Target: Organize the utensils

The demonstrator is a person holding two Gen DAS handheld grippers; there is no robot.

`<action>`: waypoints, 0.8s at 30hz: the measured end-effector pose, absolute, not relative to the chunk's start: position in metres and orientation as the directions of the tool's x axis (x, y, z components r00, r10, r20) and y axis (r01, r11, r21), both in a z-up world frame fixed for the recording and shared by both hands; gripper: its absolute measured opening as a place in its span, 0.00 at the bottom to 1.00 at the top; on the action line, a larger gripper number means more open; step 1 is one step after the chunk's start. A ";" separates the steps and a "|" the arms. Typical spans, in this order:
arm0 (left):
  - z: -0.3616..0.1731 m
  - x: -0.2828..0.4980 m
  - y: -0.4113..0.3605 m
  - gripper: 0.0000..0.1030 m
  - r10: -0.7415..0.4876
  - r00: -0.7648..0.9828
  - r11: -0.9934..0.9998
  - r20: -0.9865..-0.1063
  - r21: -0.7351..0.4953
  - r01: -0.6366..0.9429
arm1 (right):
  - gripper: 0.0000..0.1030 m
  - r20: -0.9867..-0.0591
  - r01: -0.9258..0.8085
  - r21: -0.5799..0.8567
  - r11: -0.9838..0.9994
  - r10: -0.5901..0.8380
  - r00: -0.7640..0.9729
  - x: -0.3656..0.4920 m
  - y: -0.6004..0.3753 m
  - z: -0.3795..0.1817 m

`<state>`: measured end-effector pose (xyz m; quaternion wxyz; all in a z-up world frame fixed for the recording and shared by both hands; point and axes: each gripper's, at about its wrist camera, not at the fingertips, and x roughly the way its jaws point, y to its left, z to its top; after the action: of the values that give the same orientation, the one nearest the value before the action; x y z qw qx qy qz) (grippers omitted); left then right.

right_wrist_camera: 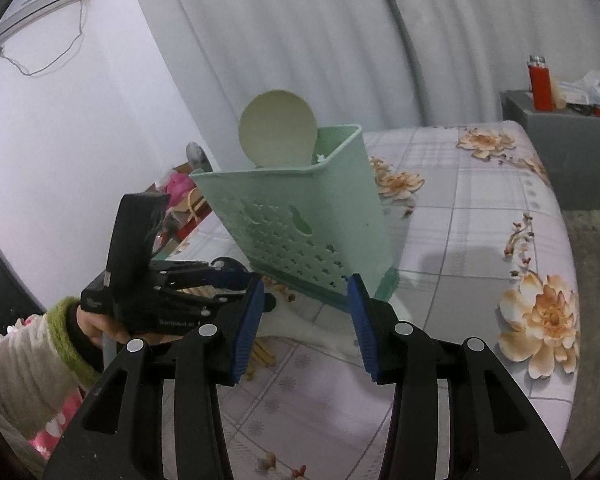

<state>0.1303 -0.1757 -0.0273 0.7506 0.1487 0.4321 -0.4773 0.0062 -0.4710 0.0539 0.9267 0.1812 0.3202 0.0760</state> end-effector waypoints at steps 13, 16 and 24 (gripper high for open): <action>-0.016 0.063 -0.176 0.11 -0.568 0.308 0.399 -0.763 0.072 0.914 | 0.41 -0.564 -0.014 0.382 0.924 0.245 0.789 0.004 -0.472 0.054; -0.013 0.055 -0.173 0.48 -0.584 0.320 0.397 -0.746 0.082 0.914 | 0.41 -0.563 -0.012 0.387 0.922 0.246 0.789 0.004 -0.471 0.054; -0.038 0.044 -0.193 0.58 -0.480 0.447 0.358 -0.755 0.297 0.885 | 0.41 -0.561 -0.012 0.397 0.918 0.253 0.788 0.004 -0.469 0.054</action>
<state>0.0442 -0.1932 -0.0382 0.7729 0.3551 0.2854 -0.4417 0.0037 -0.4689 0.0543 0.9262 0.1900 0.3178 0.0716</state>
